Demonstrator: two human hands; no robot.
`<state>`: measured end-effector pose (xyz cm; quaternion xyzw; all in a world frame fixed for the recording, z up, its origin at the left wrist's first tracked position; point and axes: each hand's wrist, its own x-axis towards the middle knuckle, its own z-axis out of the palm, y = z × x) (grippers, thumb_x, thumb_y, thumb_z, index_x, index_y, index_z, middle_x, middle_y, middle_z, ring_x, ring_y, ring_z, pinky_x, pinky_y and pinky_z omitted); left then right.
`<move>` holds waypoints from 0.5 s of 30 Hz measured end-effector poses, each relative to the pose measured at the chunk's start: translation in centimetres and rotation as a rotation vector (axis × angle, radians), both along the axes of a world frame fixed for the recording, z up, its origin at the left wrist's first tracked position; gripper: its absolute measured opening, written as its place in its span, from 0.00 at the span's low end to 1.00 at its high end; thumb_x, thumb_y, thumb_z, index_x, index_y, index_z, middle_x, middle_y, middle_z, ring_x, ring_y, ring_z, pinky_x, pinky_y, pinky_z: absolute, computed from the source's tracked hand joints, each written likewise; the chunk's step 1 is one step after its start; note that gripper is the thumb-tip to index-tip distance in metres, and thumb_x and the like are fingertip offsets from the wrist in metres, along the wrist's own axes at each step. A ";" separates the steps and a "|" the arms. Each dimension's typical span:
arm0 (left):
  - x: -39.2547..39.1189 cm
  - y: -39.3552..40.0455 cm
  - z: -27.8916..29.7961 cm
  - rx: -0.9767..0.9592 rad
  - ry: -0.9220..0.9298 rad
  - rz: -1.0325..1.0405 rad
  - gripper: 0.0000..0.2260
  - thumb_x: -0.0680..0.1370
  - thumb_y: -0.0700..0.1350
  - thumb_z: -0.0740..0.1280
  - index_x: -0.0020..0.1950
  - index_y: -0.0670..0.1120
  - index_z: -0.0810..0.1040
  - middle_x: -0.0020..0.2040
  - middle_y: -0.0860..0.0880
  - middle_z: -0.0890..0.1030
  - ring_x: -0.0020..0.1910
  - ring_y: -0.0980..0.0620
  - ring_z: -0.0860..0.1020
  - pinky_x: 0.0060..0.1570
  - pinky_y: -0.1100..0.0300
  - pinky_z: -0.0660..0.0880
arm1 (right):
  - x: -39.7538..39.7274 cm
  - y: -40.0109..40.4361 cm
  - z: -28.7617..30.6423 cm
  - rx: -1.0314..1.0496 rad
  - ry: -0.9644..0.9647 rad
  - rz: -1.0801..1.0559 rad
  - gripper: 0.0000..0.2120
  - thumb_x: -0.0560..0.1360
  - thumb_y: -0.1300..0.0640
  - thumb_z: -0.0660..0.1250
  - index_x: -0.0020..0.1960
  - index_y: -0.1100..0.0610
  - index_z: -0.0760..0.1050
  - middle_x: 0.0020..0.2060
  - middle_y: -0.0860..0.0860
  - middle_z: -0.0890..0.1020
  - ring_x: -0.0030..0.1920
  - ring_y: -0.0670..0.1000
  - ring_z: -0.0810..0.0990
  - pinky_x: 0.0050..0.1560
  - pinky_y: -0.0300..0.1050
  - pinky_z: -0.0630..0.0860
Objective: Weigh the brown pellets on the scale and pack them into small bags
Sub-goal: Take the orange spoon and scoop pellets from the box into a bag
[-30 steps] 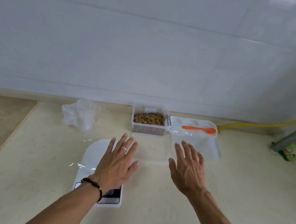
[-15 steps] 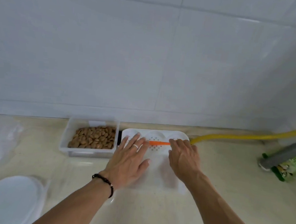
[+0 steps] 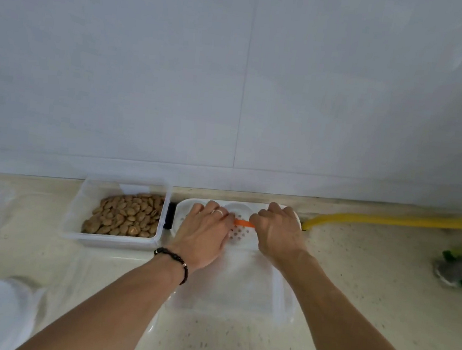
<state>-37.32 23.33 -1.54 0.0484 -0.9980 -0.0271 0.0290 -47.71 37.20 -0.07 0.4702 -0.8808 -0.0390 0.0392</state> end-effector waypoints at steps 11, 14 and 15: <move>6.1 -1.2 6.0 0.013 0.268 0.011 0.16 0.71 0.34 0.73 0.58 0.40 0.80 0.43 0.46 0.79 0.39 0.46 0.79 0.38 0.52 0.78 | 6.0 0.7 5.0 -0.570 0.162 -0.089 0.07 0.65 0.66 0.72 0.39 0.56 0.79 0.35 0.50 0.81 0.40 0.56 0.76 0.39 0.48 0.68; 9.8 -2.7 8.0 0.073 0.325 0.067 0.15 0.71 0.36 0.74 0.57 0.39 0.80 0.42 0.45 0.80 0.39 0.45 0.79 0.34 0.54 0.78 | 10.6 -0.3 6.2 -0.780 -0.023 -0.238 0.03 0.72 0.58 0.69 0.41 0.54 0.81 0.37 0.49 0.81 0.40 0.56 0.76 0.40 0.49 0.70; 10.9 -3.2 8.4 0.086 0.344 0.077 0.13 0.72 0.37 0.73 0.56 0.40 0.81 0.41 0.46 0.79 0.38 0.46 0.79 0.32 0.55 0.77 | 12.1 -0.9 6.5 -0.805 -0.177 -0.287 0.07 0.74 0.57 0.67 0.37 0.52 0.79 0.34 0.48 0.80 0.38 0.55 0.74 0.39 0.49 0.70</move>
